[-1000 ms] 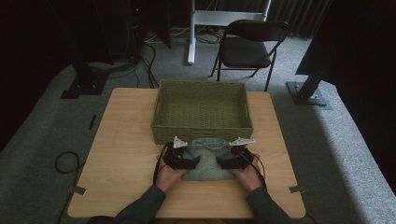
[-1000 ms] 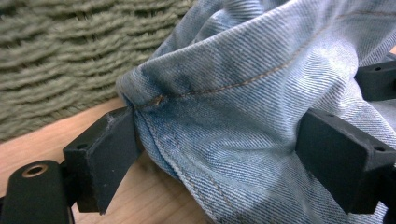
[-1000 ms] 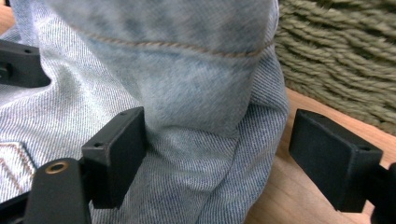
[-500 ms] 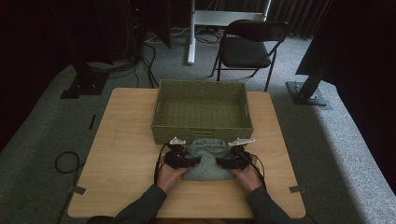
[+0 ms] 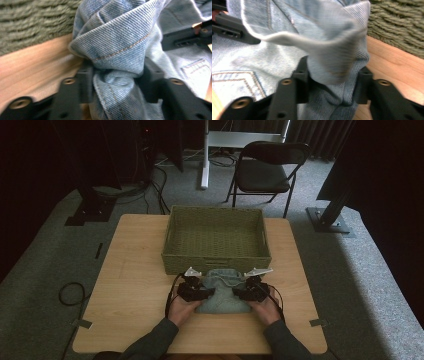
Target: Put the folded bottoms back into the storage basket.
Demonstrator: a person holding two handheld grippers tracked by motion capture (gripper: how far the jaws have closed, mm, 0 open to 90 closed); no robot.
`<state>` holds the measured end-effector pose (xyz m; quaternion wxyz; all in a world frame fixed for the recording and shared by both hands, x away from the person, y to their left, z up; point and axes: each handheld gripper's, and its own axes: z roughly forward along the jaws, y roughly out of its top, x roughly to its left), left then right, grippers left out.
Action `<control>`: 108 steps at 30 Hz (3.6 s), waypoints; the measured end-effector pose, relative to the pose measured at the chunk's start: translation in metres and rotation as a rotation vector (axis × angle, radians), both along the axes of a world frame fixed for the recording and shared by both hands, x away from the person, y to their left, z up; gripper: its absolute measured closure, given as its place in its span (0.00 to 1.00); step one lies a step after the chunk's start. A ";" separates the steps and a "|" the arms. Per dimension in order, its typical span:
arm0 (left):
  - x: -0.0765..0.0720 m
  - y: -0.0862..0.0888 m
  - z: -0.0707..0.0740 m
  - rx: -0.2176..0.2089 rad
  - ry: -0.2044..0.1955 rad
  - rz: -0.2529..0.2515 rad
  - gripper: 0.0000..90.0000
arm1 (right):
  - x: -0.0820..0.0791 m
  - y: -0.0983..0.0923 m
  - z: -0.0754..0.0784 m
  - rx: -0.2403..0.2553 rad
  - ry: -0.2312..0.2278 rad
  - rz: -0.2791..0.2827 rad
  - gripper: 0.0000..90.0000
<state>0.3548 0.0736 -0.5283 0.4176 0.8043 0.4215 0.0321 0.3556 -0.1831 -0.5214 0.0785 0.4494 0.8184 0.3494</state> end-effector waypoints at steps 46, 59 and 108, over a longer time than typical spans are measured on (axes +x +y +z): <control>-0.026 0.005 0.073 0.063 -0.226 -0.062 0.76 | -0.031 0.008 0.063 -0.049 -0.248 0.082 0.86; -0.029 0.006 0.104 0.031 -0.246 -0.085 0.76 | -0.036 0.006 0.094 -0.058 -0.282 0.088 0.86; 0.105 0.016 0.168 0.018 -0.353 -0.038 0.76 | 0.085 0.025 0.156 -0.033 -0.395 -0.042 0.86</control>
